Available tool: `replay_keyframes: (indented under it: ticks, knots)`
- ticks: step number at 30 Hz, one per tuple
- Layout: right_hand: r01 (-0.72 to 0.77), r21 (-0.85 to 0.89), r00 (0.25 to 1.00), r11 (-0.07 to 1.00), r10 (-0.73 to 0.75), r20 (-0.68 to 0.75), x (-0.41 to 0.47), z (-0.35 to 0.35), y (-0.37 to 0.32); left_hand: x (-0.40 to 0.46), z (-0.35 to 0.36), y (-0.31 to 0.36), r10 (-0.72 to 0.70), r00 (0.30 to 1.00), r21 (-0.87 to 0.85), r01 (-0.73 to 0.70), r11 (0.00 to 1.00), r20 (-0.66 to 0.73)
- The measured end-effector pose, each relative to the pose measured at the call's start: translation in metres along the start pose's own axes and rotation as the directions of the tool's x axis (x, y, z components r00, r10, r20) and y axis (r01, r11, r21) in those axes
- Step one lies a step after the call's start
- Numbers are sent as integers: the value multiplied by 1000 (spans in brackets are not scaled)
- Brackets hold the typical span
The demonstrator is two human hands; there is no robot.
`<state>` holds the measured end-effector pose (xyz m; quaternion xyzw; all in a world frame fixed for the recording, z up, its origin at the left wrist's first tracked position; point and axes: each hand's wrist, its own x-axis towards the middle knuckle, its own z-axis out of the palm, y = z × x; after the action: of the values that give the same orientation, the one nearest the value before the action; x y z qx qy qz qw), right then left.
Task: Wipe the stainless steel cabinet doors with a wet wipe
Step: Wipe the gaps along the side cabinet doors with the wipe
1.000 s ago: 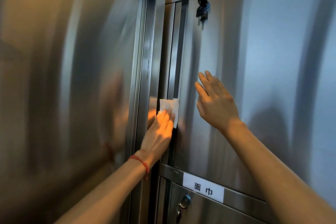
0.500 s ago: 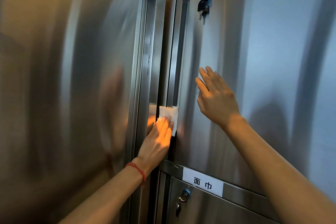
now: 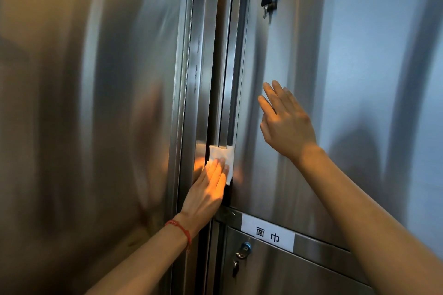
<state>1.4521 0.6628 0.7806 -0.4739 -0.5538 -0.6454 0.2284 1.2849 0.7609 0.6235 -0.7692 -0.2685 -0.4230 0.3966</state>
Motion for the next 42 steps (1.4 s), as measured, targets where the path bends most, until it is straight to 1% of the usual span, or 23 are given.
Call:
replay_keyframes:
  ticks: [3, 12, 17, 23, 28, 33, 42]
  knots:
    - [-1, 1, 1000, 1000, 1, -9, 0, 0, 0, 12, -1, -2, -4, 999, -24, 3, 1000, -36]
    - [4, 3, 1000, 1000, -4, -23, 0, -1, 0, -1, 0, 3, 10, 1000, -22, -10, 1000, -5]
    - [-2, -9, 1000, 1000, 2, -20, 0, 0, 0, 10, -3, -3, -11, 1000, -30, 11, 999, -4]
    - [-3, -27, 1000, 1000, 3, -12, 0, 1, -1, 14, 0, -1, -9, 998, -35, 7, 999, -58]
    - [-9, -20, 1000, 1000, 9, -8, 0, 0, -1, 13, -4, 0, 2, 999, -33, -4, 999, -37]
    - [-5, -30, 1000, 1000, 5, -4, 0, 1, -1, 5, 0, 1, -1, 999, -33, -1, 999, -45]
    - [-5, -29, 1000, 1000, 4, -6, 1, 0, 0, -22, 3, 12, -3, 1000, -61, 4, 998, 11]
